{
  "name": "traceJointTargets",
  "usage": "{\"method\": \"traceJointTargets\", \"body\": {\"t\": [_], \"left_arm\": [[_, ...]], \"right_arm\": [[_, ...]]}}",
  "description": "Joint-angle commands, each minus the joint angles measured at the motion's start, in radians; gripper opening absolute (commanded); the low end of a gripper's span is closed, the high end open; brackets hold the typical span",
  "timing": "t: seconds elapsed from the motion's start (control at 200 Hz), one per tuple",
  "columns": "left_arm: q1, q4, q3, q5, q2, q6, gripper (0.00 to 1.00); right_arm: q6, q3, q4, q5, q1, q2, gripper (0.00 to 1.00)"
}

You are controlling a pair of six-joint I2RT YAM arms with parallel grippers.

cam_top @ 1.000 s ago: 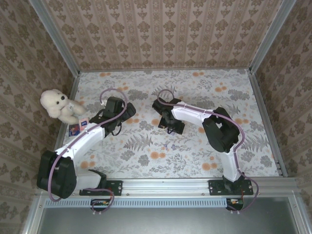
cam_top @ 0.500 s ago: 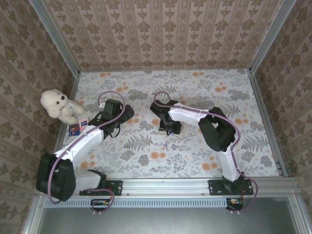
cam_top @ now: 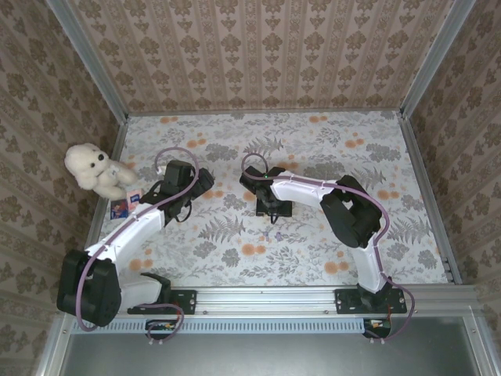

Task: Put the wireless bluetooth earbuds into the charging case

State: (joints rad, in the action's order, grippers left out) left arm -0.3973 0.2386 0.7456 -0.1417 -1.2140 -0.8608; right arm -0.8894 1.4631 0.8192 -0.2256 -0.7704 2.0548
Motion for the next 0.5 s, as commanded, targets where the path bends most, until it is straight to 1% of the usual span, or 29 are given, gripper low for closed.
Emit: {"method": "traceJointTargets", "body": {"t": [0.0,0.12,0.495], "left_arm": [[0.006,-0.005,-0.017,0.011,0.027,-0.015,1.0],[0.006,-0.005,-0.02,0.014,0.033,-0.015,1.0],[0.011,-0.002,-0.025,0.027,0.041,-0.007,1.0]], "right_arm": [[-0.007,-0.002,0.041,0.004,-0.007,-0.028,0.73],[-0.028,0.031,0.047,0.008,-0.006,-0.024,0.75],[-0.042,0.105,0.065,0.004,0.017,0.023,0.75]]}}
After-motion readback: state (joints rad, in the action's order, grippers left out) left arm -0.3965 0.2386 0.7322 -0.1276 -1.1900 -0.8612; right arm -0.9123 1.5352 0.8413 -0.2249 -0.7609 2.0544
